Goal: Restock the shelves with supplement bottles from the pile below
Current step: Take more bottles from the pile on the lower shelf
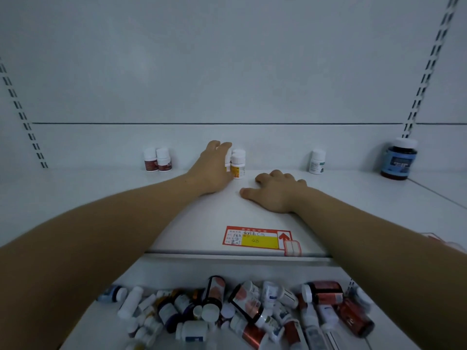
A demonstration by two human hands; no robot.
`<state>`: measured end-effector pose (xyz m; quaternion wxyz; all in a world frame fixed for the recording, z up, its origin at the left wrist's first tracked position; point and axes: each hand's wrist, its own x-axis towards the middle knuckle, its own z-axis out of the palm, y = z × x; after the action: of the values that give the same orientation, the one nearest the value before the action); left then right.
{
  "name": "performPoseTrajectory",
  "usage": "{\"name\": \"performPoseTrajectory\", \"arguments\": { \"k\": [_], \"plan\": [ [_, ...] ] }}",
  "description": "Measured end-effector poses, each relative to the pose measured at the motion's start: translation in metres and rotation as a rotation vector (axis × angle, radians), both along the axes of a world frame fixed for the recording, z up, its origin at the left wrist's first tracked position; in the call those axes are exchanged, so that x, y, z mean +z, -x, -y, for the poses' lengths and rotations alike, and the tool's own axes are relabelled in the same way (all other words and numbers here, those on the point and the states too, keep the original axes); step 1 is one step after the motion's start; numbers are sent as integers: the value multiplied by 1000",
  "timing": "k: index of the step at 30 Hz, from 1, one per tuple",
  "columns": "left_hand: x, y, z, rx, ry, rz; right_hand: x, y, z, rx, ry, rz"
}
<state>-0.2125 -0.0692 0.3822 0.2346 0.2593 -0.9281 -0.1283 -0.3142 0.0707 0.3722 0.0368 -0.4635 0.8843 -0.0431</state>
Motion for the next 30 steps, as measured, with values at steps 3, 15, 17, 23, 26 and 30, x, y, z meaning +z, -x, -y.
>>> {"name": "performPoseTrajectory", "arguments": {
  "k": [3, 15, 17, 23, 26, 30],
  "plan": [
    [8, -16, -11, 44, -71, 57, 1, -1, 0, -19, 29, 7],
    [19, -152, -91, 142, -128, 295, 42, -58, -24, 174, 176, -26],
    [17, -181, -107, 133, -129, 304, 47, -86, -27, 228, 197, -56],
    [1, -272, -150, 133, -207, 374, 29, -182, -35, 366, 207, -75],
    [-25, -312, -160, 150, -272, 409, 16, -226, -39, 455, 207, -119],
    [-81, -345, -166, 139, -419, 431, -15, -268, -47, 574, 214, -122]
  ]
}}
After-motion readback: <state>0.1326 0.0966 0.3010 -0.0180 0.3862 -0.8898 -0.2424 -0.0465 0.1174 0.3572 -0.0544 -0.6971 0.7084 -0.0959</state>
